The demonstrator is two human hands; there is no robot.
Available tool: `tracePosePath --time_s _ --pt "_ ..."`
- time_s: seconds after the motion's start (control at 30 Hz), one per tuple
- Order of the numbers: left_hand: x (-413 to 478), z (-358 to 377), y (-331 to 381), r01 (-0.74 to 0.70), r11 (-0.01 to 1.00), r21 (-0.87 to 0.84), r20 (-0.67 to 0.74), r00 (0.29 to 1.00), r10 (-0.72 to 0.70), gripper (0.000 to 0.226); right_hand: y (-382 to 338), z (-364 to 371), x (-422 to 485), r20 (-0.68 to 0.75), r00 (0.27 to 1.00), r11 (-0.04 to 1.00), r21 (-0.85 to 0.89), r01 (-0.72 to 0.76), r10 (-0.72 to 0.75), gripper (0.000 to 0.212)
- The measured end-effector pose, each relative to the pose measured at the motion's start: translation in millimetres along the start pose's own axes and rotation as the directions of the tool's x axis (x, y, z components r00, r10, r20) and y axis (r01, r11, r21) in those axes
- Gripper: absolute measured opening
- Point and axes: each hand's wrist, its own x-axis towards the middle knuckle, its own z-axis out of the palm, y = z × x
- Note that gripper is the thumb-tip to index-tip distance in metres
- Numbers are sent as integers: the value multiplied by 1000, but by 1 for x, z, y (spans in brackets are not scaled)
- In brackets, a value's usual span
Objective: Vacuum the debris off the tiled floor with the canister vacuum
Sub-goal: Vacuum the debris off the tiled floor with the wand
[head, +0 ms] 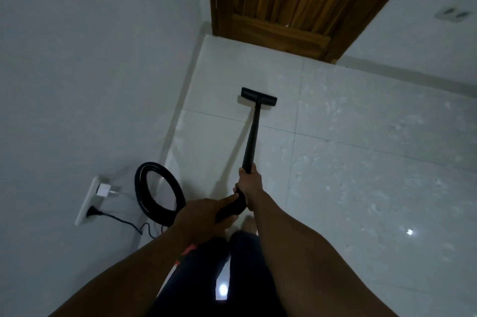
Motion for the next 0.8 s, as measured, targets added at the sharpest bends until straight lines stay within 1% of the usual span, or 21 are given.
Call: tracePosePath --time_s 0.07,0.13,0.27,0.37,0.43,0.47,0.53,0.67,0.8 --pt "-20 14 11 1 1000 19 -3 1000 -1 78 21 -9 -16 9 1000 1000 -22 -15 15 48" --pt "-40 30 21 -18 999 43 -20 1000 19 84 43 -19 -31 15 1000 999 -35 -18 18 47" --pt "-79 70 44 -69 995 67 -59 996 73 63 89 -40 -64 20 1000 999 -51 -15 16 42" --pt "-112 105 64 -113 992 65 -89 989 118 60 126 -62 -93 42 999 995 -92 -26 30 43" --pt "-138 129 82 -98 995 0 -67 993 98 60 152 -77 -115 38 999 989 -148 -25 31 47" --pt "-150 141 89 -80 997 -12 -67 995 79 60 165 -85 -126 36 999 984 -173 -29 36 46" --pt "-177 166 107 -84 996 -4 -66 994 84 63 195 -105 -150 38 999 975 -221 -26 35 43" --pt "-221 200 123 -102 994 39 12 995 101 76 248 -125 -185 34 998 968 -247 -50 61 39" --pt "-258 221 131 -83 994 72 21 996 81 73 287 -125 -211 14 996 972 -218 -87 92 44"
